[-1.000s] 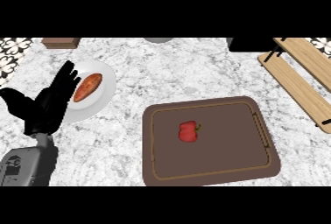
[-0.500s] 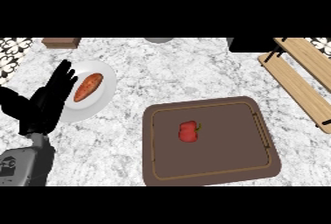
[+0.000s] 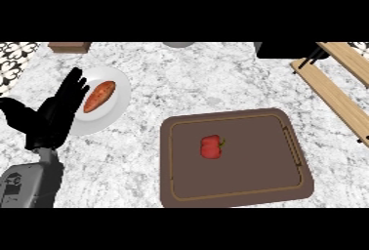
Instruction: Pick the cupcake from the tray and place it in the tiered shelf
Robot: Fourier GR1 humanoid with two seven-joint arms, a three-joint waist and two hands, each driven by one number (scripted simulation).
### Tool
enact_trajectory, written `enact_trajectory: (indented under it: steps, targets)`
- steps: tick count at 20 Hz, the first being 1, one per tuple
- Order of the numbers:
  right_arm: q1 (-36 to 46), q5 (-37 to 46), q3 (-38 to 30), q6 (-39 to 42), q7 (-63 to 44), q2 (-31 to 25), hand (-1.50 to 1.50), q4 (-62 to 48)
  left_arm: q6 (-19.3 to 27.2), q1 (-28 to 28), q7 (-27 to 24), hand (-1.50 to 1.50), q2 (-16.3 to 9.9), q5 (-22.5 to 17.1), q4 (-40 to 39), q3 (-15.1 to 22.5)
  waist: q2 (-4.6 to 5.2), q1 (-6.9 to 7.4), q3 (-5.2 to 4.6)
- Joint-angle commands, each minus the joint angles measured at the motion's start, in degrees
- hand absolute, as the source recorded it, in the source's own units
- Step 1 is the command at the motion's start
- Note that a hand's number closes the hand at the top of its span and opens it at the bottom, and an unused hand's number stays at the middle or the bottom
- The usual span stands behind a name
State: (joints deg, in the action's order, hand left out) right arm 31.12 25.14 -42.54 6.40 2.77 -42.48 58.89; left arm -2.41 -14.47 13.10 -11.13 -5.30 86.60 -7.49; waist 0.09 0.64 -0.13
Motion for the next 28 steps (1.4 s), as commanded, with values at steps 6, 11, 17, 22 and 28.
enact_trajectory:
  steps: [6, 11, 17, 22, 28]
  targets:
    - [6.77, -5.34, -3.61, -2.40, 13.05, -9.07, -1.50, -18.86, 0.02, -1.97, 2.99, 0.00, -0.76, -0.80, 0.69, -0.90, 0.16, 0.18, 0.21]
    - [6.07, -9.11, -3.69, 12.99, 7.53, -16.45, -1.50, -23.78, 0.47, 0.51, 2.22, 0.00, 0.37, -0.28, 2.09, -0.13, -0.05, -0.05, 0.20]
    - [0.61, -12.60, -9.08, 21.53, 11.95, -27.10, -1.50, -33.91, 0.92, 0.70, 0.51, 0.00, 0.85, 1.03, 2.04, 0.60, 0.13, -0.45, 0.30]
    - [-4.94, -15.76, -12.78, 30.84, 18.13, -32.96, -1.50, -40.64, -0.07, 2.24, -0.43, 0.00, -0.23, 0.27, 1.34, -0.81, 0.07, -0.81, 0.35]
    - [-11.27, -15.56, -12.38, 38.31, 29.50, -36.27, -1.50, -40.41, -0.48, 1.51, -1.23, 0.00, 0.43, -0.10, 0.01, -0.58, 0.14, -1.03, 0.43]
